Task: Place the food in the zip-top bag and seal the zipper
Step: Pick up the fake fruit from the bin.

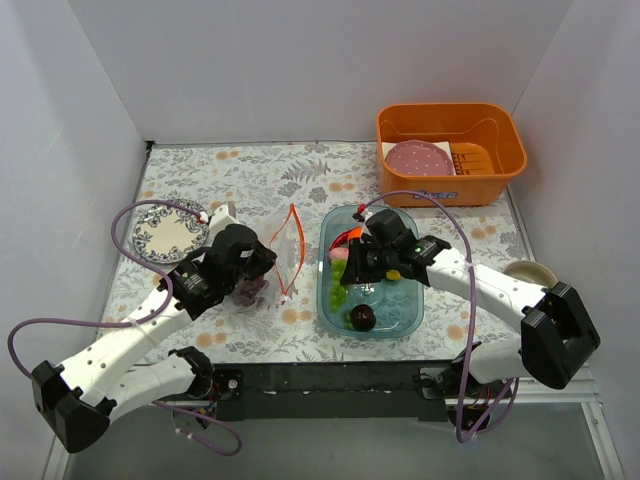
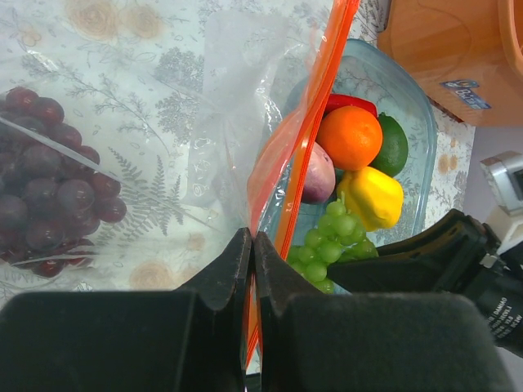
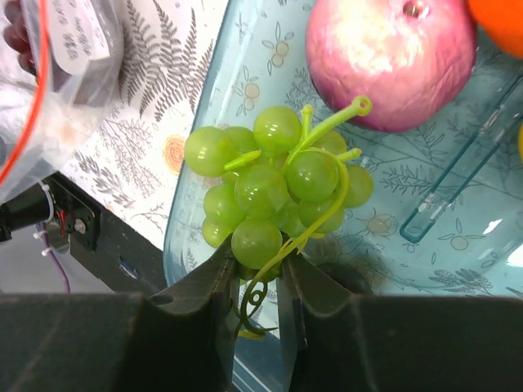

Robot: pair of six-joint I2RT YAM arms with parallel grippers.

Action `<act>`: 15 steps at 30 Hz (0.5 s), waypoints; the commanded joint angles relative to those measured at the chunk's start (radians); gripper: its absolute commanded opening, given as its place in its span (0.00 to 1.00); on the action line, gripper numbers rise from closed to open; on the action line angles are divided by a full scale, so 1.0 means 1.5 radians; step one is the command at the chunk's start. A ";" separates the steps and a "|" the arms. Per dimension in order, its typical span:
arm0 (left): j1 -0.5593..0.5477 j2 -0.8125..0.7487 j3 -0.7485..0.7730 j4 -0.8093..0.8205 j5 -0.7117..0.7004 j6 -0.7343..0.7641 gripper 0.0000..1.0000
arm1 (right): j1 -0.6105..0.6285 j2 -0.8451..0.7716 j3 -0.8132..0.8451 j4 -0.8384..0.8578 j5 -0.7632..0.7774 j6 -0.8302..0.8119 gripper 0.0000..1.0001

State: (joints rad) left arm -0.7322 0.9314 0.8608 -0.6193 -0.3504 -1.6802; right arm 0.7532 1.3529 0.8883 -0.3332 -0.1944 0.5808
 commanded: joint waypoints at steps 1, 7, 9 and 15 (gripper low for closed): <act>0.003 -0.009 0.007 0.016 0.010 0.001 0.00 | 0.004 -0.034 0.046 -0.026 0.025 0.002 0.08; 0.003 -0.004 0.016 0.009 0.009 0.002 0.00 | 0.006 -0.085 0.052 -0.031 0.066 0.015 0.05; 0.003 -0.005 0.016 0.007 0.008 0.003 0.00 | 0.007 -0.096 0.059 -0.036 0.074 0.011 0.04; 0.003 0.003 0.024 0.011 0.010 0.002 0.00 | 0.007 -0.113 0.068 -0.019 0.048 0.004 0.04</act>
State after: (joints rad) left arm -0.7319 0.9333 0.8612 -0.6170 -0.3466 -1.6802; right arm 0.7578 1.2175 0.9401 -0.3935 -0.1116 0.5915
